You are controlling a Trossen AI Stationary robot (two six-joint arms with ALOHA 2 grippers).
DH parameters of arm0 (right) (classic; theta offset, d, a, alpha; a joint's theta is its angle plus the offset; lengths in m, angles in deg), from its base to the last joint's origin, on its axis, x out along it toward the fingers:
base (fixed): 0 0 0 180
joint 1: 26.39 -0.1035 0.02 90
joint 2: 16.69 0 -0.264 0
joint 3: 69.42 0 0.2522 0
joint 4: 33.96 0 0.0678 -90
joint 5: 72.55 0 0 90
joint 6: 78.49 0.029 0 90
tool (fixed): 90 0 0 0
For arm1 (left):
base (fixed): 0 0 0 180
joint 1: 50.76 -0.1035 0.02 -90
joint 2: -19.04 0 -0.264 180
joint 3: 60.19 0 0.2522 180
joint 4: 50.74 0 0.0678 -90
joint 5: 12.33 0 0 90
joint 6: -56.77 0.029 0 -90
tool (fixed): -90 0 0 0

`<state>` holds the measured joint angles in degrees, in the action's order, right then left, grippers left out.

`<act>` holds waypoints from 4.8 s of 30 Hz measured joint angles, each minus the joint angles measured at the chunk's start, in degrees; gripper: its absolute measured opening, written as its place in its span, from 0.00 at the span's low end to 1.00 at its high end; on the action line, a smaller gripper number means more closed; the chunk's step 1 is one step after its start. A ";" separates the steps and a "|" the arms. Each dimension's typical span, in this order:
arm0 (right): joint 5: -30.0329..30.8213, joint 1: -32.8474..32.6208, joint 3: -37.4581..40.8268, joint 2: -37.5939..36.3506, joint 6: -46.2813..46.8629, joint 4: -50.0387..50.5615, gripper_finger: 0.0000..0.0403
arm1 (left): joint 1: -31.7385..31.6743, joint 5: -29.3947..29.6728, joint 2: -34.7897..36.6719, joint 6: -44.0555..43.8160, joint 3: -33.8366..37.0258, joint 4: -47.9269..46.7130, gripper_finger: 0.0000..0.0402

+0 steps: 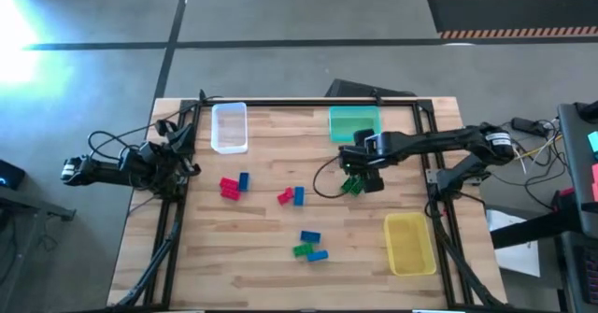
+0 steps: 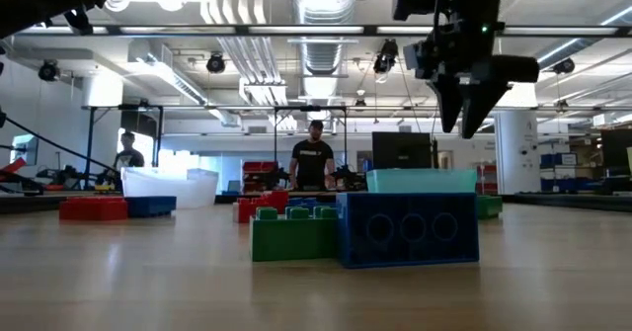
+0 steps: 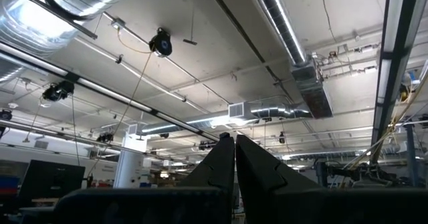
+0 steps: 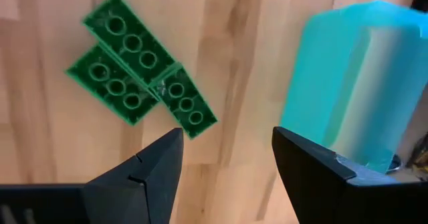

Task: Sort & place blocks by color
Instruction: Put the green game piece into the white bin

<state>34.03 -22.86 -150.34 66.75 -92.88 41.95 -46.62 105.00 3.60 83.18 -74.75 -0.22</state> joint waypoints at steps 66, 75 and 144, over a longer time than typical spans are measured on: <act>-0.03 5.52 2.76 10.69 -14.25 -7.15 0.31 | 0.00 0.00 -0.12 2.83 0.07 -0.21 0.00; -0.67 5.52 2.27 -0.65 -0.55 -17.76 0.31 | 0.04 -0.08 -2.41 2.40 0.08 -0.25 0.00; -22.64 1.97 24.21 8.57 14.75 -114.55 0.31 | -3.61 -13.42 -73.54 -24.74 -31.33 -0.27 0.61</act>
<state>11.39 -20.89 -126.14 75.32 -78.13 -72.61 -50.23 91.58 -69.94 58.44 -106.08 -0.50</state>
